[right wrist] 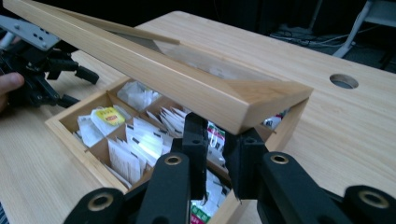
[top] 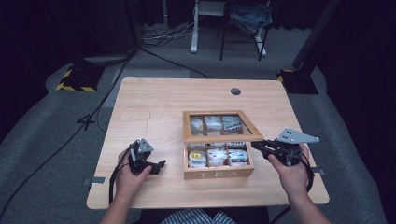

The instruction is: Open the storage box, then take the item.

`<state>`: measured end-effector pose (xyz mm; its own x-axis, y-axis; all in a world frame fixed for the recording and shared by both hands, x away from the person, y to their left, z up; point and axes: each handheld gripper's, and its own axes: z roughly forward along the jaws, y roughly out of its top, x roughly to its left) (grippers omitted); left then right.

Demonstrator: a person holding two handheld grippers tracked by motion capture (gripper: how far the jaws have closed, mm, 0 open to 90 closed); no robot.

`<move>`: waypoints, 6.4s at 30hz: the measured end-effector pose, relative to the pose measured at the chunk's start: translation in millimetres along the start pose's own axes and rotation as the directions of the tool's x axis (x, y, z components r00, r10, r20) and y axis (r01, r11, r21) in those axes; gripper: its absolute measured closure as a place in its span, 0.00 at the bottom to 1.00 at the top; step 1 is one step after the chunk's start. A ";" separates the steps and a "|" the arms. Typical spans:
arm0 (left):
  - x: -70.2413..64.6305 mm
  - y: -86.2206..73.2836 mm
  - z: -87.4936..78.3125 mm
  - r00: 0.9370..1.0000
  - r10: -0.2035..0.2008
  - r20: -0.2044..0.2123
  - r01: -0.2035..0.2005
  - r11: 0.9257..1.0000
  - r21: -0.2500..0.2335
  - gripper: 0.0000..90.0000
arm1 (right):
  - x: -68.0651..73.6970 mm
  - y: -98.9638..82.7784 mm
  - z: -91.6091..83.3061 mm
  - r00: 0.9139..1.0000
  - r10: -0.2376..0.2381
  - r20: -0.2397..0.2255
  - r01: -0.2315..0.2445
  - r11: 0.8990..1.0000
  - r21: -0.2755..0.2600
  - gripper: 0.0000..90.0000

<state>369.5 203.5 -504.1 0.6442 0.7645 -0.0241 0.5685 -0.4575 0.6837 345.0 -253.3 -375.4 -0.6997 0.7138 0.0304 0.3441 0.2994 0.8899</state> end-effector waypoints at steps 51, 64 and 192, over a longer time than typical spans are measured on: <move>-10.2 10.9 -18.2 0.997 -0.080 -0.010 0.080 0.995 -0.065 0.27 | -14.5 37.5 17.3 0.990 -0.053 0.133 0.064 0.994 -0.086 0.94; -21.8 27.6 -36.3 0.999 -0.042 0.031 0.045 0.994 -0.103 0.29 | -14.9 35.8 19.6 0.990 -0.047 0.133 0.058 0.995 -0.081 0.94; -116.0 134.0 -3.6 0.889 0.233 0.394 -0.146 0.960 -0.237 0.99 | -15.4 32.2 27.4 0.993 -0.046 0.108 0.053 0.997 -0.057 0.94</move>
<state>369.1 55.2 -407.1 0.9066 0.3946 -0.1496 0.3305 -0.4432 0.8333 384.0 -237.3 -359.7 -0.6434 0.7632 -0.0601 0.2705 0.3000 0.9148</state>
